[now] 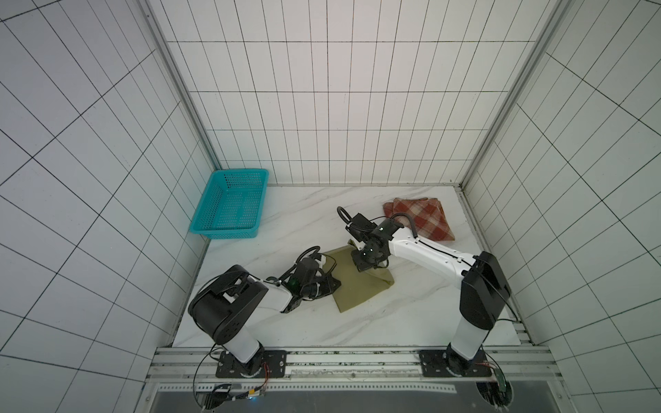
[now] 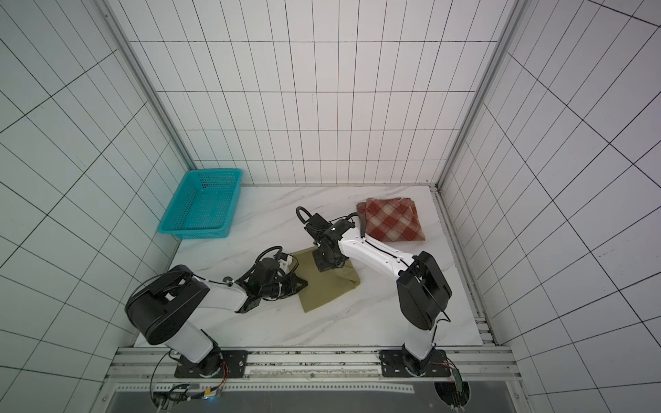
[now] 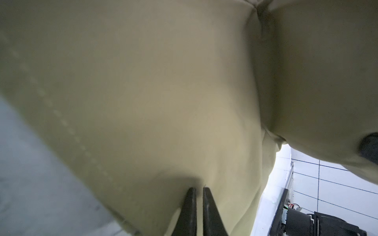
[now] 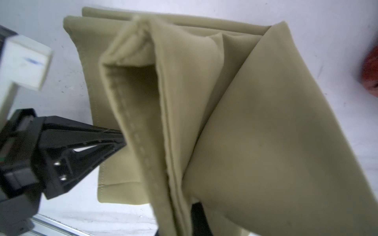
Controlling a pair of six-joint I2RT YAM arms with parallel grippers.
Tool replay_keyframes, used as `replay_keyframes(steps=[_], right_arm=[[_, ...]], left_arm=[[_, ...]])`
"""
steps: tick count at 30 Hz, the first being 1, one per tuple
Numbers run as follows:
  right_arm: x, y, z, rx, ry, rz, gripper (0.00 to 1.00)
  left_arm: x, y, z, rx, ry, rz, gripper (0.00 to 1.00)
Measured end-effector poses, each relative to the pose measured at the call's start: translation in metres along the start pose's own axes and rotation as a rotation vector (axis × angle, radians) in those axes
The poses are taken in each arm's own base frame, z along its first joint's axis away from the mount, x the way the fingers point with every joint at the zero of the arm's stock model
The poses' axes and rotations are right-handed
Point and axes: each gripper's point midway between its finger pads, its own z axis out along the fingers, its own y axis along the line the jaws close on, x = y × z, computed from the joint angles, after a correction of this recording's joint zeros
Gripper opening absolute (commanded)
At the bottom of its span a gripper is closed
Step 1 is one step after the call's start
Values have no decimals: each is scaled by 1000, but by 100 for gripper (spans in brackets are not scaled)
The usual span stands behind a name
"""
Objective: Fold and stack skirts
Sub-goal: Fold the skirt at the center of the table.
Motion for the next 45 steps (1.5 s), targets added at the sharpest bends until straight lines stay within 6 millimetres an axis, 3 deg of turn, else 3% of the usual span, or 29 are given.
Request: replay_keyframes(steps=[10, 20, 33, 45], right_arm=[[-14, 30, 0, -94, -66, 18, 0], [-5, 37, 21, -67, -46, 5, 0], [8, 45, 37, 21, -28, -43, 0], [13, 50, 50, 35, -13, -35, 0]], left_arm=[[8, -3, -4, 14, -6, -41, 11], [0, -26, -46, 9, -61, -2, 13], [19, 25, -48, -149, -20, -18, 11], [16, 24, -44, -130, -33, 3, 10]])
